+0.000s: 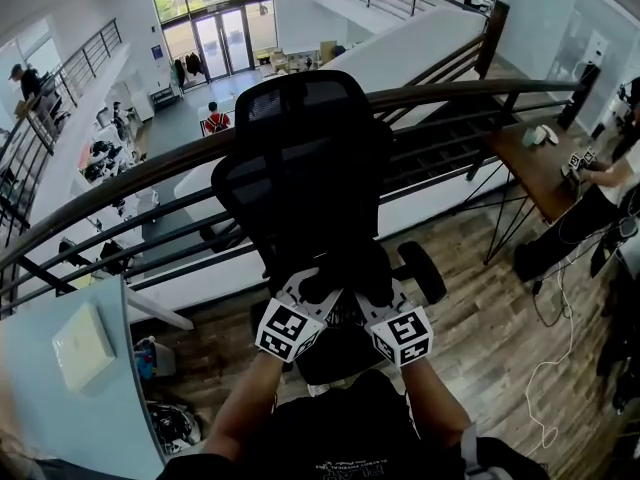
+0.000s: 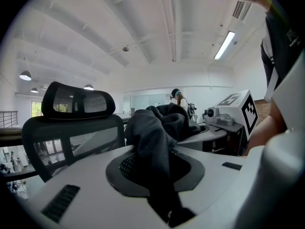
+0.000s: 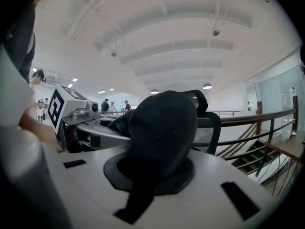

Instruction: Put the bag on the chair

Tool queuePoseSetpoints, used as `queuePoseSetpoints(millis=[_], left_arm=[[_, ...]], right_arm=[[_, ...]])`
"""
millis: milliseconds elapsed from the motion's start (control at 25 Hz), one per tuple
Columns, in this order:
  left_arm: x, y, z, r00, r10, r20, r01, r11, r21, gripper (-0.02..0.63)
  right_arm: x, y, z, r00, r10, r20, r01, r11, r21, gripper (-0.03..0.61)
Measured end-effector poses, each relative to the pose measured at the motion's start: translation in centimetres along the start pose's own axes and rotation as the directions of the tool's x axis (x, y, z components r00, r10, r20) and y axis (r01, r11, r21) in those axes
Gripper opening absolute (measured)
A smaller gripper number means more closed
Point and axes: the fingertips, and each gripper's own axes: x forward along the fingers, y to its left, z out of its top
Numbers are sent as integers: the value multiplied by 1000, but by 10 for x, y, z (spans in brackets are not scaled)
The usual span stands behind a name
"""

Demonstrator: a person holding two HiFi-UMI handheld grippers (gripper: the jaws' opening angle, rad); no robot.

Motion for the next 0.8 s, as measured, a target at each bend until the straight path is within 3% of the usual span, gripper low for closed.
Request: queuePoseSetpoints(millis=[280, 800], left_arm=[[8, 17, -7, 1000, -9, -3, 9, 1000, -25, 91], [38, 56, -33, 996, 69, -47, -74, 991, -114, 91]], right_arm=[[18, -7, -5, 1000, 24, -16, -24, 1000, 0, 41], [64, -32, -27, 988, 136, -72, -136, 991, 7, 41]])
